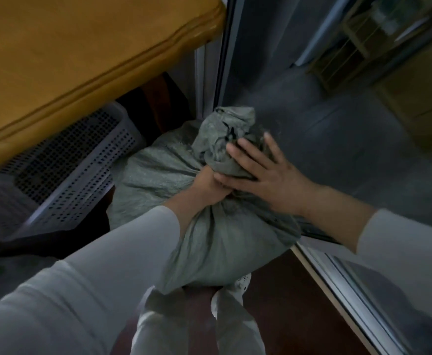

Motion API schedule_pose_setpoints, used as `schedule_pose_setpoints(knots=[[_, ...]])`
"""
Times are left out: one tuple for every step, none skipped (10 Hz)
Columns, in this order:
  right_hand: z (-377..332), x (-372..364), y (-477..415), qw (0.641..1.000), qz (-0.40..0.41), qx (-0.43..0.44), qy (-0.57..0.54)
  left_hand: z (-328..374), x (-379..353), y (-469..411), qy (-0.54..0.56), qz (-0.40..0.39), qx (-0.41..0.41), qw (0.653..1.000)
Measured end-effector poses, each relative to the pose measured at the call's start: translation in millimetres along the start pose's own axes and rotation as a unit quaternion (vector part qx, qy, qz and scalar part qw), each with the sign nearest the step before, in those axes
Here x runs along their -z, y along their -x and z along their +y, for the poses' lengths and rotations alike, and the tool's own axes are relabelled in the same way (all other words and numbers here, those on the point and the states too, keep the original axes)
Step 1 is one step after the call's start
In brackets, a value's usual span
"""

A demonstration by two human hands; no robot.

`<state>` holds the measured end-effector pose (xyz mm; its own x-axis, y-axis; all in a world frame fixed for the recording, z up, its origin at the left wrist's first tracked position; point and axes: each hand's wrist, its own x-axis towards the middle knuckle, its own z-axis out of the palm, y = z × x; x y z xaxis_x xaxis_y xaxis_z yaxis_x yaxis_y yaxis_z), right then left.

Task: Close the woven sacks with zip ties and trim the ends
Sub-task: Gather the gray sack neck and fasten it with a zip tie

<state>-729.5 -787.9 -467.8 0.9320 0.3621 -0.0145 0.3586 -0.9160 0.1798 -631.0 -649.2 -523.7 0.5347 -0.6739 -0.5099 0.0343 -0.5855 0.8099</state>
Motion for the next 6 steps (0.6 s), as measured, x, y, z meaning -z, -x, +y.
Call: schedule_pose_setpoints(knots=[[16,-3,-25,0.993,-0.004,0.008,0.12,28,5,13,-0.099,-0.004,0.035,0.994],[18,-15,-42,0.997,-0.033,0.019,0.066,29,9,11,-0.075,-0.013,0.054,0.996],[19,-6,-54,0.995,-0.087,0.029,-0.027,20,7,4,-0.094,-0.07,0.016,0.993],[17,17,-63,0.964,-0.253,-0.068,-0.05,22,6,0,-0.11,-0.047,0.051,0.992],[16,27,-72,0.921,-0.332,-0.178,-0.097,15,-1,11,-0.101,0.082,0.042,0.991],[21,28,-86,0.847,-0.419,-0.251,-0.21,11,-19,37,-0.057,0.137,-0.029,0.988]])
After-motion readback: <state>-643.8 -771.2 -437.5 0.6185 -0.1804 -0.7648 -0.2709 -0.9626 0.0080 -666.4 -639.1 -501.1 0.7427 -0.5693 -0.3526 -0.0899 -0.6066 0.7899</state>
